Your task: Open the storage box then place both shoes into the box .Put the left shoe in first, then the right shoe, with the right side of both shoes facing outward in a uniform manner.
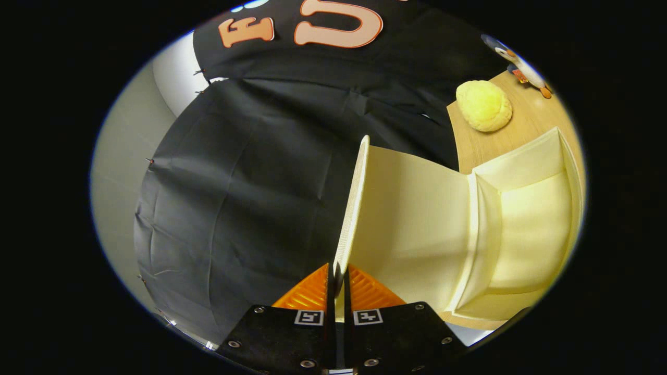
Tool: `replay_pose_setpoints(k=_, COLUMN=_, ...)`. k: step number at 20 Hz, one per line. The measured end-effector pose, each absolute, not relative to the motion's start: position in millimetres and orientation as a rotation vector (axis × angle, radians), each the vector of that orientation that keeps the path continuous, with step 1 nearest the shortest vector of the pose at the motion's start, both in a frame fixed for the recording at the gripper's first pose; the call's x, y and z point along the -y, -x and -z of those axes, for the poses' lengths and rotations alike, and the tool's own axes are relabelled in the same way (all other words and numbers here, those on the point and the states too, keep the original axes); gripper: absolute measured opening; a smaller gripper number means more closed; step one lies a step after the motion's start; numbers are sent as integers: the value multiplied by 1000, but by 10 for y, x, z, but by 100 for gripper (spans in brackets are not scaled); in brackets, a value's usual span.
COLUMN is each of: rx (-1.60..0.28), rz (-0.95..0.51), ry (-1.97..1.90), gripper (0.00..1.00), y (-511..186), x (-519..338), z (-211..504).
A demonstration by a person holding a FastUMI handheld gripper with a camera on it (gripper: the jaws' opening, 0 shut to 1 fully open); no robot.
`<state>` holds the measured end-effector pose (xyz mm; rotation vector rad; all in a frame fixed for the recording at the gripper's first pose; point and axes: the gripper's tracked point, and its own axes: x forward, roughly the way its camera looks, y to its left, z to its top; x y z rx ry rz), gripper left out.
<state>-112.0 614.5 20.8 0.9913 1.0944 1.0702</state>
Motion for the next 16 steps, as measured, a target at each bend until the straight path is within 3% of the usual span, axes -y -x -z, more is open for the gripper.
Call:
replay_pose_setpoints(k=6, rx=-1110, rz=-1047, ry=-890, gripper=9, y=1299, x=-6634, z=-59)
replay_pose_setpoints(k=11, rx=-1080, rz=-1011, ry=-802, gripper=52, y=1169, x=-6406, z=87)
replay_pose_setpoints(k=16, rx=-951, rz=-904, ry=-682, gripper=74, y=775, x=-5645, z=149)
